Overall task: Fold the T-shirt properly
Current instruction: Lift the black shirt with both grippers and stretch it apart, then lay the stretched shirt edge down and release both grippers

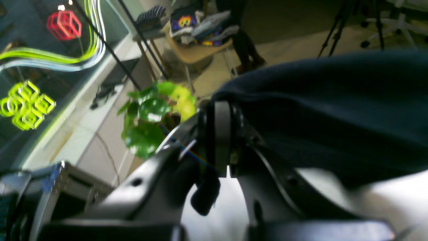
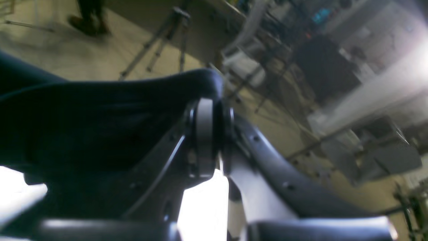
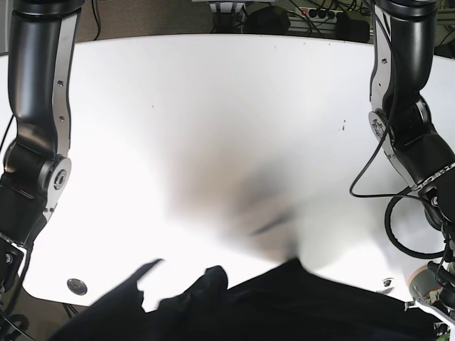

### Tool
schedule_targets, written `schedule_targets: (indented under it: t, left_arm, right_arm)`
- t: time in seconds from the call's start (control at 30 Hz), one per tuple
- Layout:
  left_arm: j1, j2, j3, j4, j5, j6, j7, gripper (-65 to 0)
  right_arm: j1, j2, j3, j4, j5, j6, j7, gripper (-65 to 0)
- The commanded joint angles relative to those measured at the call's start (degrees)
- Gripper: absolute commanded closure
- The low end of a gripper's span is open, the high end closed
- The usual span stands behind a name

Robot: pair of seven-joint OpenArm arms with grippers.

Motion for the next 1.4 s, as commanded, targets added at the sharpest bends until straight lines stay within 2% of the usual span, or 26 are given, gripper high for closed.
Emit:
schedule_targets:
  t: [0.0,0.13,0.33,0.43,0.67,0.8,1.03,1.37]
  left_arm:
    - [-0.82,-0.44,-0.22,0.66,-0.33,0.36,-1.22,0.0]
    - [4.10,-0.18,-4.44,0.66,-0.33,0.27,-1.30,0.0]
    - [10.87,-0.09,-5.15,2.42,-0.41,0.27,-1.57,0.0]
    - [14.65,-0.09,-5.23,4.18,-0.41,0.27,-1.57,0.0]
    - [25.20,0.00,-6.90,9.01,-0.50,0.27,-1.57,0.0]
    - [30.65,0.61,-8.84,10.95,-0.50,-2.28,-1.57,0.0]
    - [38.39,1.58,-16.84,12.88,-0.24,-8.43,-1.57,0.0]
    - [50.61,1.67,-22.55,18.33,-0.33,-9.40,-1.57,0.0]
  right_arm:
    - [0.14,1.09,0.28,2.67,0.63,-0.73,2.09,-2.1]
    - [-7.59,1.09,6.26,6.89,0.63,-0.64,2.09,-2.1]
    - [-19.90,0.47,8.98,12.51,0.89,-0.56,2.09,-2.1]
    - [-26.76,-0.67,12.24,16.56,3.44,-0.56,2.09,-2.1]
    - [-42.49,-1.29,16.02,23.33,11.00,-1.00,2.09,-2.1]
    - [-50.23,-3.40,18.74,25.70,14.78,-1.08,2.09,-2.1]
    - [-60.25,-7.70,23.14,29.39,15.66,-0.64,2.09,-2.1]
    - [-70.27,-12.98,27.88,33.09,15.66,-0.56,2.09,-2.1]
